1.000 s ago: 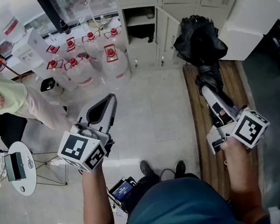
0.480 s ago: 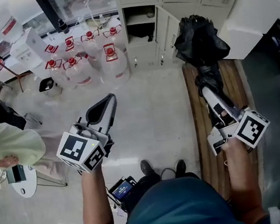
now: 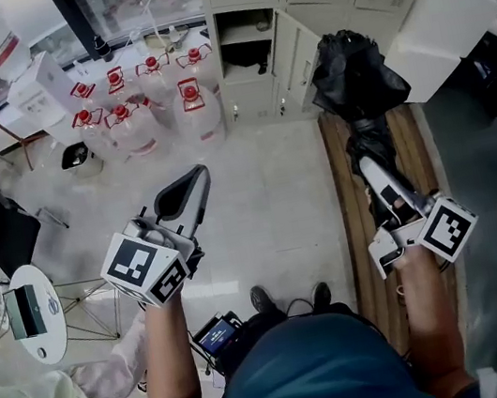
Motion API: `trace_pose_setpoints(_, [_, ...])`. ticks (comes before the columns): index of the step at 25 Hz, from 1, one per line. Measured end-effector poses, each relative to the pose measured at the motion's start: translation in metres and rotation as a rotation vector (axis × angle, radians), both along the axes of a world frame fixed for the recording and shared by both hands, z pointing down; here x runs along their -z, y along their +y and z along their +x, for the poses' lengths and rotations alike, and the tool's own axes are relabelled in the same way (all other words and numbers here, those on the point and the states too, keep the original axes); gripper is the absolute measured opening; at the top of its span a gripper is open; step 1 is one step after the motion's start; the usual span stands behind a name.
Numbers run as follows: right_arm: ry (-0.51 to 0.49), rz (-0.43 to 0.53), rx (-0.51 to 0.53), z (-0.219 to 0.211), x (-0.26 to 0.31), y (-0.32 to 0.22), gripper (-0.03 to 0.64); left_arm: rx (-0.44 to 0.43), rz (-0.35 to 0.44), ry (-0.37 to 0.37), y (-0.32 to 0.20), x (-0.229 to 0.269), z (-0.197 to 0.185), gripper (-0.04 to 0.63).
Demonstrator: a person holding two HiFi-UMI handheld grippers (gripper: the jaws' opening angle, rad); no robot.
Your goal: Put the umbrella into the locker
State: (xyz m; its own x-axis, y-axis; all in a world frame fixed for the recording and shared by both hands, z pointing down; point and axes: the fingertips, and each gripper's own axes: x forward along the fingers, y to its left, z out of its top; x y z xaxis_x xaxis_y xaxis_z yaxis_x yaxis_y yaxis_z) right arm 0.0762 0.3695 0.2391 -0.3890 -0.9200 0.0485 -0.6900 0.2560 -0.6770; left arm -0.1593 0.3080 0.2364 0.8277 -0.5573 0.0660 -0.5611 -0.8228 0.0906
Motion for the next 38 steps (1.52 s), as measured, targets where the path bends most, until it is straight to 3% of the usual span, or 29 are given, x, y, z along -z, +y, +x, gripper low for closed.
trace_pose_setpoints(12, [-0.043, -0.021, 0.008, -0.01, -0.001, -0.034, 0.209, -0.003, -0.008, 0.013, -0.032, -0.004, -0.014, 0.018])
trace_pose_setpoints(38, [-0.102, -0.015, 0.225, 0.125, -0.017, -0.203, 0.209, 0.238, -0.017, -0.09, -0.127, 0.0, 0.098, 0.018])
